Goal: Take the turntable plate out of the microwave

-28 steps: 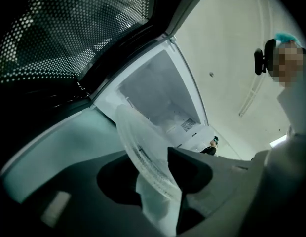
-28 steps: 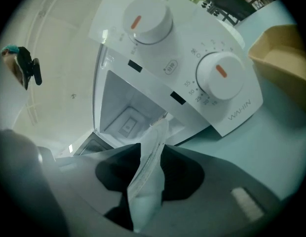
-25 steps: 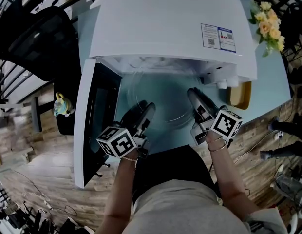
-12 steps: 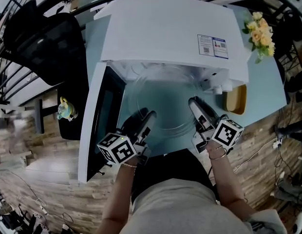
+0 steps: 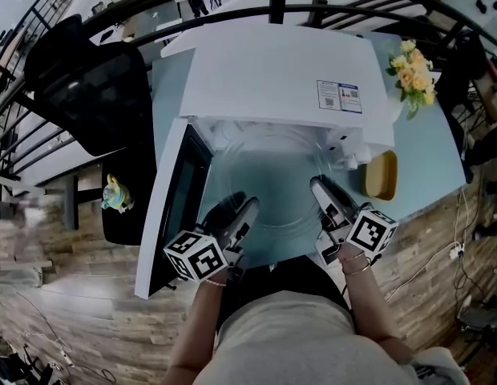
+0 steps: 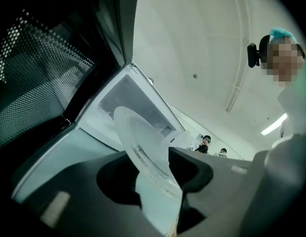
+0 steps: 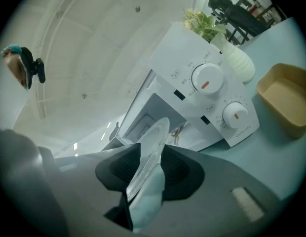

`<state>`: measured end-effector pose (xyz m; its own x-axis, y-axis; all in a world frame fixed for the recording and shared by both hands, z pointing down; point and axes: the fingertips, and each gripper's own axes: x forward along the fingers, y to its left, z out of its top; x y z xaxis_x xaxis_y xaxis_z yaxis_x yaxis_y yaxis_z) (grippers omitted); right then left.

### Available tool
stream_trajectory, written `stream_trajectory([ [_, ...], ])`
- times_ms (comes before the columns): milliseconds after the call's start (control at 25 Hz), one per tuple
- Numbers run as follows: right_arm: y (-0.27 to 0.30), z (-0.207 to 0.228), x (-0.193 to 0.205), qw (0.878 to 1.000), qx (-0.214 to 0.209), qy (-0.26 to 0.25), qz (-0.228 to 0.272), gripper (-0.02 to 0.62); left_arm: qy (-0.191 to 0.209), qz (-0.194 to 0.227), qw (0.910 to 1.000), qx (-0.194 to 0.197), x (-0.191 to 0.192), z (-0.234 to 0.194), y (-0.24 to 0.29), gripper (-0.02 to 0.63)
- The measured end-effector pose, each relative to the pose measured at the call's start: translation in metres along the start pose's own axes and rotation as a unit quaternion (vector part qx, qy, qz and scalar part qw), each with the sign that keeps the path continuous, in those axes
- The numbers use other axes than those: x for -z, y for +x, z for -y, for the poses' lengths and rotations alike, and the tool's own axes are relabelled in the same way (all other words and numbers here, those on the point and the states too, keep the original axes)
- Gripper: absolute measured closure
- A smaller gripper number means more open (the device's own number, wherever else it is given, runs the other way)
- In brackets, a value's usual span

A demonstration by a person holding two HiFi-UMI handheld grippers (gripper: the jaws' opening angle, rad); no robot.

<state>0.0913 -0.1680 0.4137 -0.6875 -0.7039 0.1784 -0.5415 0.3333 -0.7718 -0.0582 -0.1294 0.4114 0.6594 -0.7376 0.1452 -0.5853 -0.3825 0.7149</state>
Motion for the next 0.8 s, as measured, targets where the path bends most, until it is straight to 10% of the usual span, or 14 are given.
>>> stream_trajectory([
  [800,-0.008,-0.022,-0.006,1.000,-0.023,-0.015,0.013,0.442,0.013,0.028,0.9995,0.012,-0.011,0.016,-0.012,0.423],
])
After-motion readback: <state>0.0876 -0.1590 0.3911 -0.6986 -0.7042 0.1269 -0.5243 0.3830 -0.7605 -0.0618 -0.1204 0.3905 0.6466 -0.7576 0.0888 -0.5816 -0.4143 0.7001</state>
